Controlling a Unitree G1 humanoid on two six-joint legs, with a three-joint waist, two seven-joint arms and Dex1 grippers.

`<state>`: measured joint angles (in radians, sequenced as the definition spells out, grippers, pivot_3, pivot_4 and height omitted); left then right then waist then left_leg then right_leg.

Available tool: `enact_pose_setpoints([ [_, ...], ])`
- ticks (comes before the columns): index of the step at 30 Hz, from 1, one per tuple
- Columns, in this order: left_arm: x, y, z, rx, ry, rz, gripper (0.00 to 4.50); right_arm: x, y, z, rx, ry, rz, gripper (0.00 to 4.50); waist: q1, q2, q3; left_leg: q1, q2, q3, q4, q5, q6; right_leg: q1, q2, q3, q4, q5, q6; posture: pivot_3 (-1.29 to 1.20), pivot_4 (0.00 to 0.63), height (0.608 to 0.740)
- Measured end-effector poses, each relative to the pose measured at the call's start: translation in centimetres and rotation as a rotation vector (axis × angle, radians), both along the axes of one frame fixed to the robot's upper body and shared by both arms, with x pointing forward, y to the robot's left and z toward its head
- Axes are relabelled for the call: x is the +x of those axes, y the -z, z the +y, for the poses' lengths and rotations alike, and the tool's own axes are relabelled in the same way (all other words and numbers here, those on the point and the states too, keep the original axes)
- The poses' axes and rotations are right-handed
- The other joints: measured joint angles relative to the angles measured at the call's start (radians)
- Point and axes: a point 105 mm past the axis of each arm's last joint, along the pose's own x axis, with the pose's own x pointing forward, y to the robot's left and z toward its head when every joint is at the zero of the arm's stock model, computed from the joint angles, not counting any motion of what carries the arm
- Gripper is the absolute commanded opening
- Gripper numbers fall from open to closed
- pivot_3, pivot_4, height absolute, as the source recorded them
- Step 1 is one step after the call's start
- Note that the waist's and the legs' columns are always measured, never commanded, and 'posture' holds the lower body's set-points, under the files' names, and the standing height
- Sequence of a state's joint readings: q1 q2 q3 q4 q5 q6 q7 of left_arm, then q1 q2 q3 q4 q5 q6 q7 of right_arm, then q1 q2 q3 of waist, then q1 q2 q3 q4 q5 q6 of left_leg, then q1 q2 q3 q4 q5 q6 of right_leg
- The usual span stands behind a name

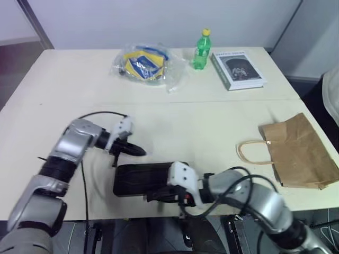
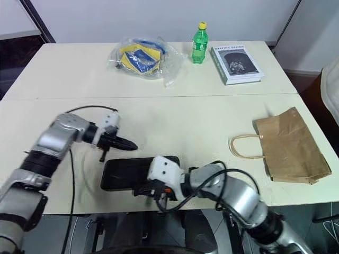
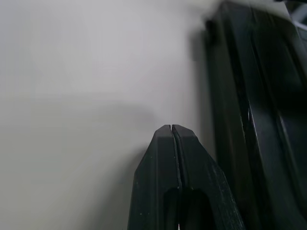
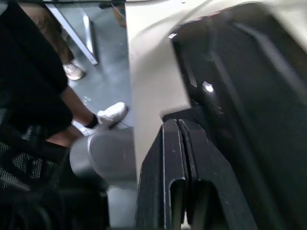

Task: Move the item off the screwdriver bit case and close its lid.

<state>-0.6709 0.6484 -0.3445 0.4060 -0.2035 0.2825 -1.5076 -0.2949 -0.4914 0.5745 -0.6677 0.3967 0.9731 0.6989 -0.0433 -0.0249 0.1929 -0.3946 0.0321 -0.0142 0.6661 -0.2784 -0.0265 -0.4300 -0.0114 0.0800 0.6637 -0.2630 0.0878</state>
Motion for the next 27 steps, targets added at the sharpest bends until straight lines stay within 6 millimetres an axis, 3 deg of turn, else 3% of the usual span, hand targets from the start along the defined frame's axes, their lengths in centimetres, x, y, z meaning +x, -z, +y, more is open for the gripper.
enact_pose_setpoints([
  [8,-0.6,0.4,-2.0,0.010,0.111,-0.007,0.00,0.7,1.5,0.5,-0.087,0.032,-0.119,0.03,-0.002,-0.001,-0.002,0.003,0.000,-0.001,0.000,0.000,0.000,0.002,0.000,0.000,0.000,0.000,0.000,0.00,0.150,0.737],
  [17,-1.3,0.5,-1.2,0.057,0.067,-0.032,0.00,1.3,2.8,1.0,-0.124,0.048,-0.380,0.03,-0.010,-0.002,-0.002,0.004,0.000,-0.002,0.000,0.000,0.000,0.003,0.001,-0.001,0.001,0.000,0.000,0.00,0.150,0.737],
  [24,-1.1,0.5,-1.2,0.066,0.043,-0.044,0.00,1.6,3.1,1.0,-0.105,0.038,-0.439,0.03,-0.007,-0.001,-0.003,0.005,0.000,-0.003,0.000,0.000,0.000,0.004,0.001,-0.001,0.002,-0.001,-0.004,0.00,0.150,0.737],
  [25,-1.1,0.5,-1.4,0.064,0.048,-0.049,0.00,1.5,3.1,0.9,-0.100,0.043,-0.429,0.26,-0.004,-0.002,-0.004,0.005,0.000,-0.003,0.000,0.000,0.000,0.005,0.001,-0.001,0.001,-0.001,-0.003,0.00,0.150,0.737],
  [27,-0.8,0.5,-1.9,0.048,0.051,-0.054,0.51,1.4,2.9,0.5,-0.073,0.055,-0.358,0.74,0.002,-0.003,-0.006,0.005,0.000,-0.003,0.001,0.000,0.000,0.005,0.001,-0.001,0.001,0.000,-0.002,0.00,0.150,0.737],
])
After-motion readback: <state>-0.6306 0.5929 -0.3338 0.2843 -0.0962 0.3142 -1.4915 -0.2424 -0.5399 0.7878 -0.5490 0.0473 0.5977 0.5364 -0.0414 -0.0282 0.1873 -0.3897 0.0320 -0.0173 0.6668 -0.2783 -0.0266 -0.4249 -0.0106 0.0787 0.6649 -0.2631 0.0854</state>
